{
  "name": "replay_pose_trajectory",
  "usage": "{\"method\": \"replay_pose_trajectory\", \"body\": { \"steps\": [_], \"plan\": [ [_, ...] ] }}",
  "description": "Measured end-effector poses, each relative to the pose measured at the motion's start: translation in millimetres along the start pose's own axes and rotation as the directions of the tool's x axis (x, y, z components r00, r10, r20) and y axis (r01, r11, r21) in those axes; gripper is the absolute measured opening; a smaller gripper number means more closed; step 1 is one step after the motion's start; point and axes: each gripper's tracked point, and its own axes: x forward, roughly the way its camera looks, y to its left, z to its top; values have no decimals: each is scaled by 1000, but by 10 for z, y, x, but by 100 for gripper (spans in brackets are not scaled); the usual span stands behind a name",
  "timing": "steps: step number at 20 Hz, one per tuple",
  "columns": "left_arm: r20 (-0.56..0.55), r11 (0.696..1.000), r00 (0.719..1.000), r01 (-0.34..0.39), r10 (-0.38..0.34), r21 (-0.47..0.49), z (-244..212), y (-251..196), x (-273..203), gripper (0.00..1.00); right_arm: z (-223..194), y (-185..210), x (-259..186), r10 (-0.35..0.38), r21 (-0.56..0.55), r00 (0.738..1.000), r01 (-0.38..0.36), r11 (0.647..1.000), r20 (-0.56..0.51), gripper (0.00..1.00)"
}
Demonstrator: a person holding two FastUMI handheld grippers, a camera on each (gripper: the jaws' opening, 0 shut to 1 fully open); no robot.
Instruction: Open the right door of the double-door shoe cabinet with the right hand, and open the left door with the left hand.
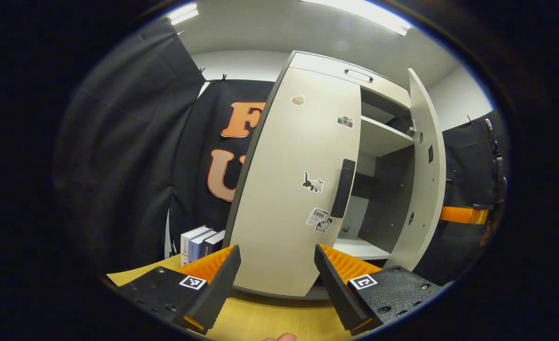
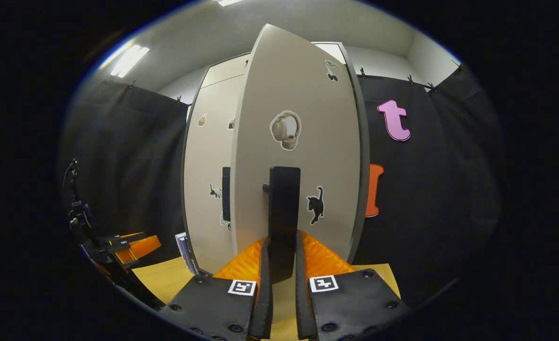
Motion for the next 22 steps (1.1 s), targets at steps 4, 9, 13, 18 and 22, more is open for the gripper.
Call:
{"method": "replay_pose_trajectory", "body": {
  "steps": [4, 9, 13, 18, 22],
  "plan": [
    [-4, 999, 1000, 14, -15, -30, -62, -108, 4, 95, -1, -153, -145, -36, -18, 999, 36, 999, 9, 28],
    [-2, 999, 1000, 28, -28, -17, -93, -215, 29, 94, -26, -333, -270, -105, -73, 994, 107, 992, 24, 27],
    [0, 999, 999, 45, -45, -18, -108, -295, 59, 94, -16, -438, -346, -128, -58, 991, 129, 990, 34, 26],
    [8, 998, 999, 51, -51, -20, -96, -322, 87, 94, -22, -572, -379, -142, 36, 989, 141, 989, 36, 26],
    [10, 998, 998, 60, -60, -10, -91, -350, 116, 94, -52, -861, -432, -236, 45, 971, 234, 971, 43, 26]
  ]
}}
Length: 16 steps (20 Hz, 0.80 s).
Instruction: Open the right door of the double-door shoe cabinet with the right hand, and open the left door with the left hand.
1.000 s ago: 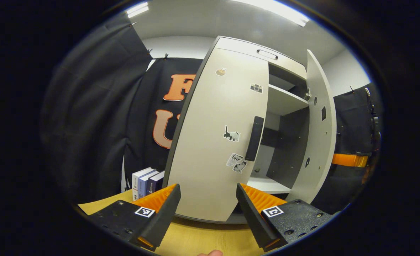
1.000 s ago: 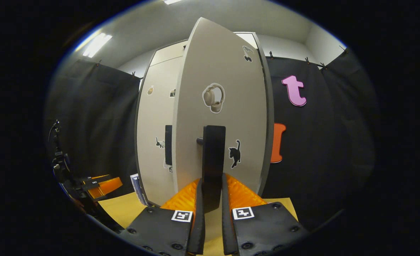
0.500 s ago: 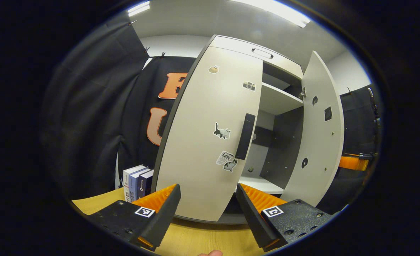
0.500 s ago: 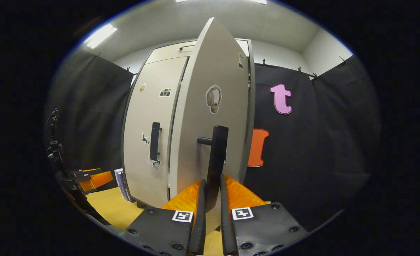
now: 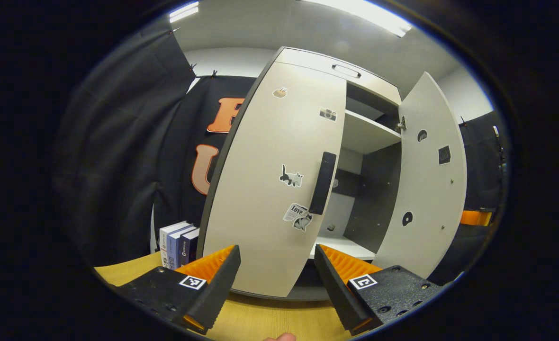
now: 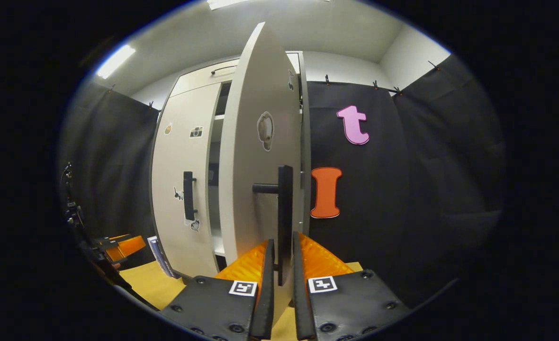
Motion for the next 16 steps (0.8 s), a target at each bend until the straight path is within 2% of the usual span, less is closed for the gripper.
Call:
{"method": "replay_pose_trajectory", "body": {
  "steps": [1, 2, 4, 5, 6, 9, 10, 11, 12, 13, 16],
  "plan": [
    [1, 1000, 1000, 5, -5, 5, 13, -21, 14, 94, -2, -116, -13, -38, -2, 999, 38, 999, 6, 33],
    [5, 1000, 1000, 9, -9, 8, 21, -34, 31, 94, -2, -202, 39, -68, 2, 998, 68, 998, 6, 13],
    [7, 1000, 1000, 24, -24, 7, 40, -94, 71, 94, 0, -370, 26, -105, 11, 994, 105, 994, 11, 12],
    [8, 999, 999, 35, -35, 4, 63, -145, 101, 94, -1, -408, 22, -92, 23, 996, 92, 995, 11, 0],
    [11, 999, 999, 45, -45, -1, 99, -191, 133, 94, -6, -404, 18, -74, 41, 997, 74, 996, 5, 12],
    [33, 998, 998, 57, -58, 13, 285, -283, 310, 94, -13, -426, -11, -66, 46, 998, 66, 997, 9, 13],
    [46, 998, 997, 56, -57, 31, 384, -305, 383, 97, -7, -439, -49, -68, 48, 998, 67, 997, 15, 0],
    [58, 997, 997, 55, -58, 49, 459, -333, 483, 94, -9, -435, -96, -66, 56, 998, 65, 996, 15, 0],
    [56, 997, 997, 46, -50, 68, 507, -341, 594, 94, 4, -442, -139, -64, 66, 998, 62, 996, 17, 13],
    [51, 996, 997, 45, -49, 82, 547, -366, 713, 92, 10, -452, -206, -62, 75, 998, 60, 995, 19, 13],
    [46, 992, 995, 80, -85, 97, 662, -542, 1029, 96, -2, -633, -424, -114, 67, 993, 113, 991, 23, 17]
  ]
}}
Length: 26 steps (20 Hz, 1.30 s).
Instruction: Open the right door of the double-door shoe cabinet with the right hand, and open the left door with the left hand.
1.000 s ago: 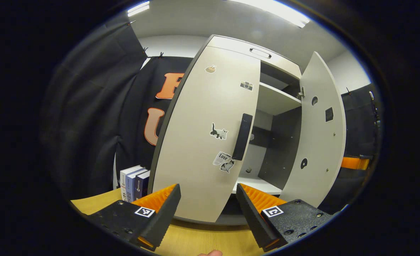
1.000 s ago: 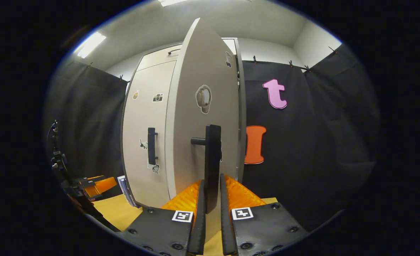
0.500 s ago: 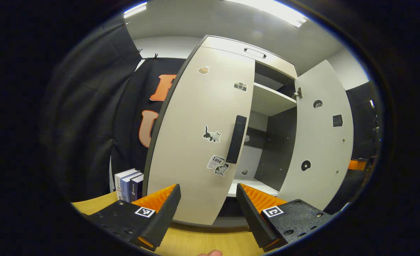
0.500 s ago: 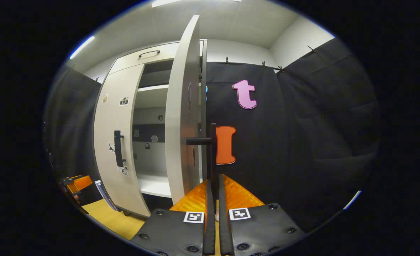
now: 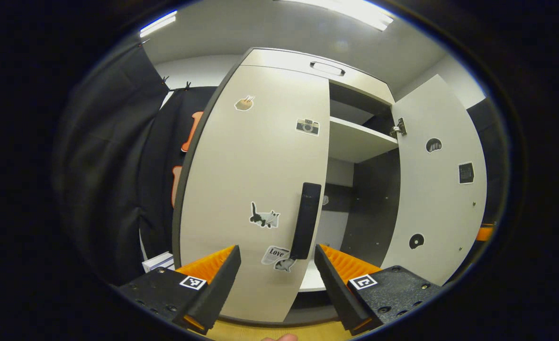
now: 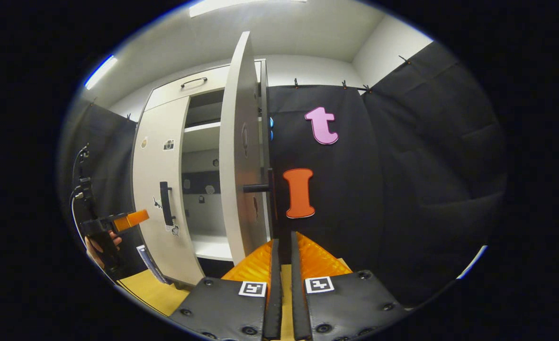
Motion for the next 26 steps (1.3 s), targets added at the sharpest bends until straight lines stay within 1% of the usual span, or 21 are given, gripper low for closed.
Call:
{"method": "replay_pose_trajectory", "body": {
  "steps": [1, 2, 3, 4, 5, 6, 8, 9, 10, 11, 13, 14, 15, 16, 18, 19, 20, 21, 24, 25, 26],
  "plan": [
    [2, 1000, 1000, 9, -9, 11, 23, -40, 109, 94, -13, -103, -60, -30, -4, 1000, 30, 1000, 2, 17],
    [6, 1000, 1000, 14, -14, 28, 56, -82, 192, 96, -31, -208, -138, -65, 0, 998, 65, 998, 2, 17],
    [17, 999, 1000, 17, -17, 45, 89, -120, 280, 92, -64, -274, -176, -83, 10, 997, 83, 997, -4, 17],
    [30, 998, 999, 20, -22, 64, 127, -161, 346, 94, -121, -344, -229, -105, 24, 994, 105, 994, -19, 20],
    [36, 997, 999, 18, -21, 80, 144, -192, 412, 96, -183, -433, -296, -132, 34, 990, 134, 990, -37, 34],
    [39, 996, 999, 19, -22, 91, 155, -226, 467, 94, -218, -463, -343, -135, 48, 990, 137, 989, -49, 53],
    [41, 995, 999, 24, -28, 100, 168, -306, 570, 96, -286, -472, -462, -120, 74, 991, 124, 990, -52, 72],
    [41, 994, 999, 18, -22, 106, 163, -312, 615, 94, -292, -484, -442, -110, 87, 993, 114, 990, -51, 82],
    [43, 993, 999, -2, -3, 114, 162, -289, 661, 94, -311, -450, -518, -100, 95, 994, 104, 990, -46, 92],
    [47, 992, 999, -24, 19, 122, 162, -255, 699, 94, -312, -433, -547, -88, 93, 995, 91, 991, -37, 98],
    [57, 989, 997, -52, 45, 137, 163, -219, 781, 94, -341, -442, -636, -82, 66, 996, 84, 994, -30, 98],
    [57, 988, 997, -62, 54, 144, 162, -195, 820, 91, -355, -441, -640, -86, 45, 996, 88, 995, -35, 98],
    [58, 986, 996, -78, 70, 147, 162, -150, 851, 93, -376, -435, -658, -87, 25, 995, 88, 996, -40, 98],
    [60, 986, 995, -86, 79, 143, 165, -112, 873, 93, -398, -417, -667, -86, 10, 995, 86, 996, -47, 98],
    [55, 991, 997, -63, 57, 114, 145, -154, 911, 89, -400, -352, -682, -69, -2, 996, 69, 998, -53, 98],
    [47, 993, 998, -57, 52, 107, 124, -155, 939, 84, -395, -326, -689, -61, -4, 997, 61, 998, -51, 98],
    [41, 992, 997, -63, 59, 106, 116, -160, 933, 83, -382, -308, -683, -57, -5, 997, 57, 998, -50, 99],
    [43, 991, 997, -61, 56, 117, 116, -173, 948, 79, -377, -293, -686, -52, -6, 998, 52, 999, -47, 99],
    [38, 991, 999, -35, 30, 132, 113, -247, 969, 74, -388, -251, -671, -36, -3, 998, 36, 999, -48, 98],
    [20, 992, 999, 31, -34, 122, 85, -395, 970, 63, -389, -250, -673, -33, -1, 998, 33, 999, -50, 98],
    [12, 991, 1000, 19, -20, 131, 62, -354, 959, 46, -399, -253, -673, -32, 1, 998, 32, 999, -50, 99]
  ]
}}
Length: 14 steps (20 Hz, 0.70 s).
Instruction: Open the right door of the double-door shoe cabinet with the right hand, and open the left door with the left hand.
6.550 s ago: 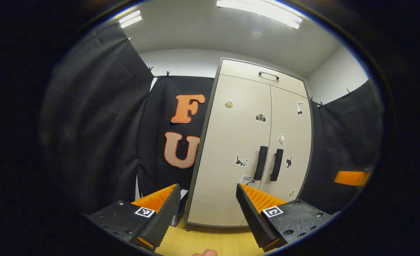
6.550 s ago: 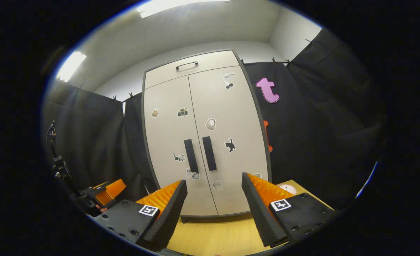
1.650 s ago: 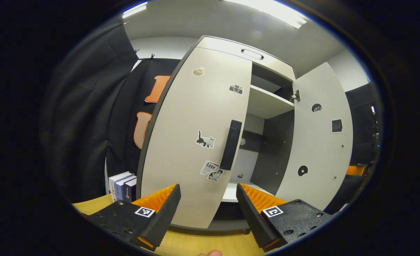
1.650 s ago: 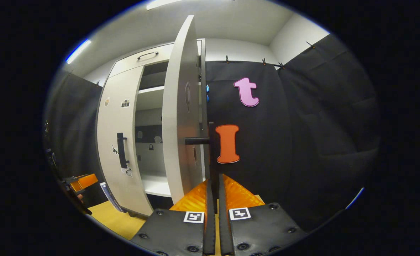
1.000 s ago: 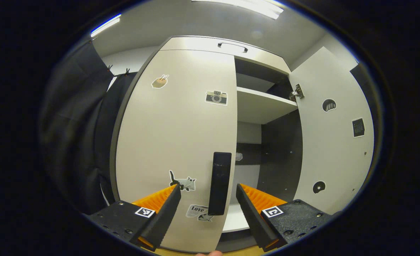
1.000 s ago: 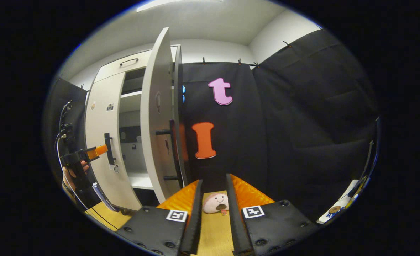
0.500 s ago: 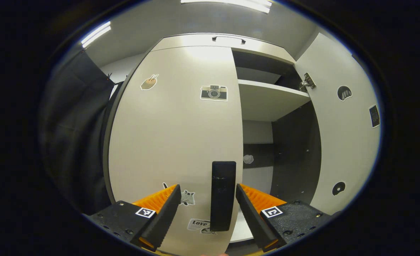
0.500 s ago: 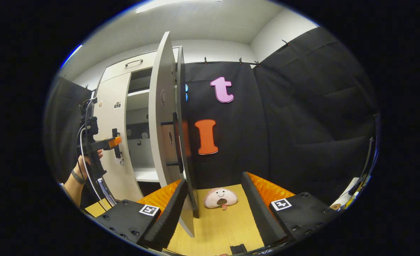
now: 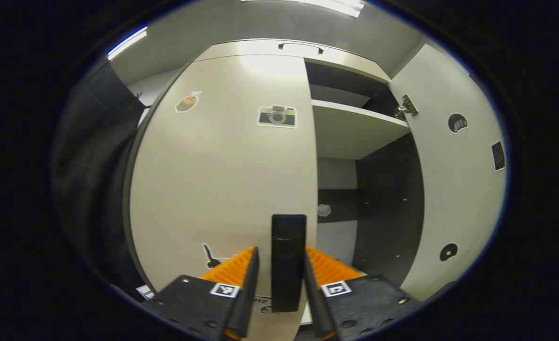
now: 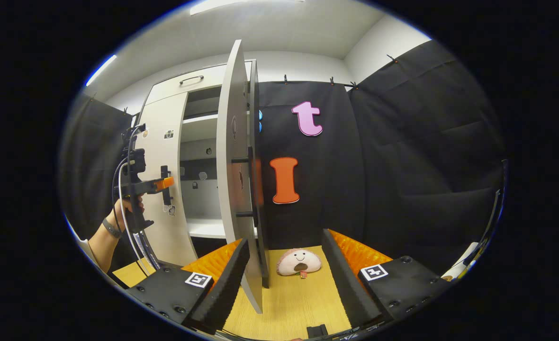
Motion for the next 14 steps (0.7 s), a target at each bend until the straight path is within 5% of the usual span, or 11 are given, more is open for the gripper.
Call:
{"method": "replay_pose_trajectory", "body": {
  "steps": [1, 2, 9, 14],
  "plan": [
    [-5, 1000, 1000, -10, 10, 14, 15, -1, -9, 29, -1, -4, 4, -5, 5, 1000, 5, 1000, -1, 99],
    [-7, 1000, 1000, -5, 5, 13, 19, 2, -25, 27, -1, 7, 37, -10, 14, 1000, 10, 1000, -4, 99],
    [-79, 989, 991, 112, -104, 96, 3, 71, -443, 26, -32, 178, 8, 20, 19, 1000, -20, 1000, 2, 98],
    [-109, 991, 986, 129, -124, 41, 58, 229, -804, 24, 14, 238, 84, 23, 25, 1000, -23, 999, 13, 98]
  ]
}}
